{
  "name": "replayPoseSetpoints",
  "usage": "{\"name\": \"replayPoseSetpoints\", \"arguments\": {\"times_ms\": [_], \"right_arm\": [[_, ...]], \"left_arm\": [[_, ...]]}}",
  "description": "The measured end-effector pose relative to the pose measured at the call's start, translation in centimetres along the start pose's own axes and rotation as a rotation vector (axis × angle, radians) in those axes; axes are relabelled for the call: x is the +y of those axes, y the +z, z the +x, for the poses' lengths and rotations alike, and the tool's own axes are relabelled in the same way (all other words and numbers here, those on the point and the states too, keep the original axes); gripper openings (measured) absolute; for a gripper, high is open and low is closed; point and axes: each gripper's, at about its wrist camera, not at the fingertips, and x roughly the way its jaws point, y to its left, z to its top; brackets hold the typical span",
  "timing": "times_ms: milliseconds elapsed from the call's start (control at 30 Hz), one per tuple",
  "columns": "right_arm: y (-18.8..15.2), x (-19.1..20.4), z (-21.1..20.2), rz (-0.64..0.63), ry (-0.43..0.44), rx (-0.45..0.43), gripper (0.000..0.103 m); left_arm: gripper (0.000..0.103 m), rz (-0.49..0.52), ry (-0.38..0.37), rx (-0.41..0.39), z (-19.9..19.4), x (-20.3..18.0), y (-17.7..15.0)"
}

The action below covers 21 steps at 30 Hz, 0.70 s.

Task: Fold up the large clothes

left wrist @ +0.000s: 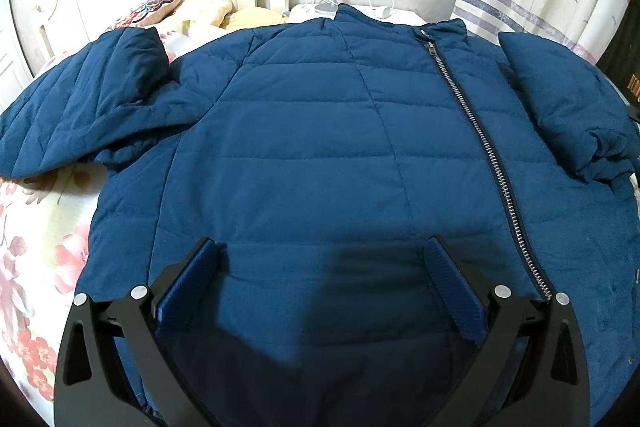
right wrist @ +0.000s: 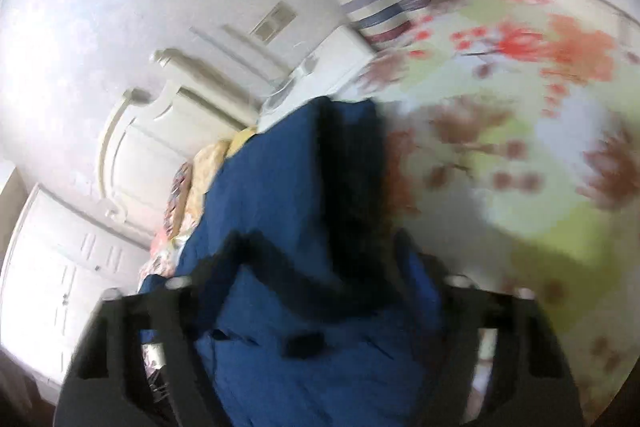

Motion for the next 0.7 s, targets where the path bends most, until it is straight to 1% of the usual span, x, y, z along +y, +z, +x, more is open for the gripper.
{"name": "replayPoseSetpoints", "arguments": {"times_ms": [33,67,100,133,167,200,233,267,300,333,367,400,433,467,500,567,633,667,700], "right_arm": [[-0.4,1.5,0.3,-0.034,0.011,0.01,0.031],[-0.7,3.8,0.6,-0.089,0.031,0.001,0.026],[-1.7,6.9,0.1,-0.193,0.047,-0.027,0.025],[-3.0,10.1,-0.1,-0.303,0.06,-0.034,0.025],[-4.4,13.0,0.3,-0.399,0.075,-0.012,0.027],[-5.6,14.8,0.4,-0.454,0.09,0.012,0.037],[-7.0,16.8,0.8,-0.522,0.137,0.064,0.051],[-8.0,18.2,1.3,-0.574,0.189,0.122,0.089],[-8.4,18.9,1.2,-0.597,0.194,0.123,0.096],[-8.7,19.2,0.7,-0.624,0.163,0.088,0.096],[-8.6,19.0,0.1,-0.637,0.128,0.055,0.092],[-8.5,18.5,-0.3,-0.633,0.108,0.037,0.084],[-8.0,17.2,-1.0,-0.604,0.069,0.018,0.082],[-7.6,15.6,-1.5,-0.569,0.022,0.003,0.081],[-7.5,14.3,-1.8,-0.555,-0.02,-0.006,0.081],[-8.1,10.9,-2.8,-0.546,-0.162,-0.026,0.081],[-9.2,8.1,-2.7,-0.524,-0.204,0.005,0.079],[-9.9,6.7,-2.4,-0.516,-0.221,0.026,0.077],[-10.8,5.6,-1.8,-0.52,-0.253,0.038,0.076]], "left_arm": [[0.099,-0.001,0.001,-0.001,0.0,0.0,0.0],[0.099,-0.002,0.002,-0.001,0.0,0.0,0.0],[0.099,-0.003,0.003,-0.002,0.0,0.1,0.0],[0.099,-0.005,0.002,-0.003,0.0,0.1,0.0],[0.099,-0.008,-0.001,-0.004,-0.1,0.2,0.0],[0.099,-0.013,-0.008,-0.009,-0.2,0.3,0.0],[0.099,-0.02,-0.018,-0.015,-0.3,0.4,0.0],[0.099,-0.035,-0.036,-0.025,-0.5,0.7,-0.1],[0.099,-0.06,-0.065,-0.042,-0.9,1.2,-0.1],[0.099,-0.075,-0.084,-0.052,-1.1,1.6,-0.2],[0.099,-0.093,-0.109,-0.065,-1.4,2.0,-0.2],[0.099,-0.115,-0.145,-0.079,-1.8,2.4,-0.3],[0.098,-0.127,-0.174,-0.087,-2.1,2.6,-0.3],[0.098,-0.139,-0.222,-0.098,-2.5,2.7,-0.3],[0.098,-0.15,-0.298,-0.107,-2.9,2.7,-0.2],[0.098,-0.148,-0.371,-0.1,-3.0,2.1,0.3],[0.098,-0.145,-0.386,-0.078,-2.4,1.5,1.0],[0.098,-0.158,-0.381,-0.063,-1.9,1.5,1.3],[0.098,-0.197,-0.376,-0.046,-1.1,1.7,1.6]]}}
